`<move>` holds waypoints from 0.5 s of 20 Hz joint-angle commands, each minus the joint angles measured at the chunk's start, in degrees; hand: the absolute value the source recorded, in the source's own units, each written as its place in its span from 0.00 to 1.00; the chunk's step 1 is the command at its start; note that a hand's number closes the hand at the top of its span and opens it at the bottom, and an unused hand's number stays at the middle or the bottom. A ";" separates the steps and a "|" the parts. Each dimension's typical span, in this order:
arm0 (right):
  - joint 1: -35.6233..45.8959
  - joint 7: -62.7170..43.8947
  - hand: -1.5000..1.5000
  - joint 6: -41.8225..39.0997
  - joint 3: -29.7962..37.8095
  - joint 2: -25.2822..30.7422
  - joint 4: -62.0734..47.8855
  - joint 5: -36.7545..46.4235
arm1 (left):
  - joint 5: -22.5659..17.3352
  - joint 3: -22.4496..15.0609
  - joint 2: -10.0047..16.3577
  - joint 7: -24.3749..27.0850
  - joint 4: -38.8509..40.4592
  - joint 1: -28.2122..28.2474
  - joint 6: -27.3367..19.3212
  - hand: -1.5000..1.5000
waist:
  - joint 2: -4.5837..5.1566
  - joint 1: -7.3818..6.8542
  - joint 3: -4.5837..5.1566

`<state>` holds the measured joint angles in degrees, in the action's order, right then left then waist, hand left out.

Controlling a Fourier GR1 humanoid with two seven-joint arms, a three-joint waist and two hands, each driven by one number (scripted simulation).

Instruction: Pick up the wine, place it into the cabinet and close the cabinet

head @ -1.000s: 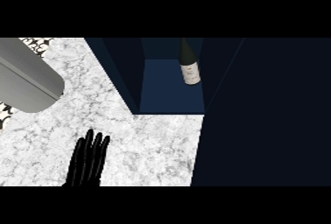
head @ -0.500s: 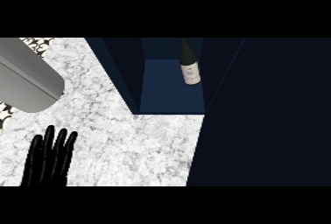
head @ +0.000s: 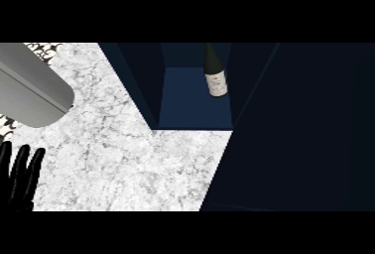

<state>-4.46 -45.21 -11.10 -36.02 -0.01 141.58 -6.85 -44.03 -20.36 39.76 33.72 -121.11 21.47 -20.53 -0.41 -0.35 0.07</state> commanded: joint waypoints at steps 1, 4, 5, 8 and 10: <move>1.22 -0.41 1.00 4.45 -10.72 0.01 4.98 5.46 | -1.69 5.12 1.37 1.40 3.46 2.00 5.38 0.00 | 0.01 0.23 0.04; 3.65 2.27 1.00 9.89 -18.13 0.01 0.45 10.96 | -5.08 8.72 2.28 -1.66 3.36 0.69 6.78 0.00 | -0.02 0.43 0.05; 3.72 -1.68 1.00 10.38 -18.71 0.04 4.84 9.32 | -3.99 8.52 3.37 -1.97 2.70 1.26 6.81 0.00 | -0.13 0.44 0.07; 3.68 3.53 1.00 13.99 -20.12 0.10 0.45 10.77 | -7.61 13.23 4.72 -2.67 4.46 1.78 10.76 0.00 | -0.16 0.33 0.08; 7.71 2.70 1.00 18.01 -20.74 0.14 -1.63 11.04 | -5.42 10.98 3.12 -1.77 4.55 2.11 10.29 0.00 | -0.09 -0.02 0.14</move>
<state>-1.78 -42.55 1.40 -43.87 2.57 140.80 0.01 -49.10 -10.52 42.91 31.97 -117.86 23.32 -12.30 -0.49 -0.19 0.13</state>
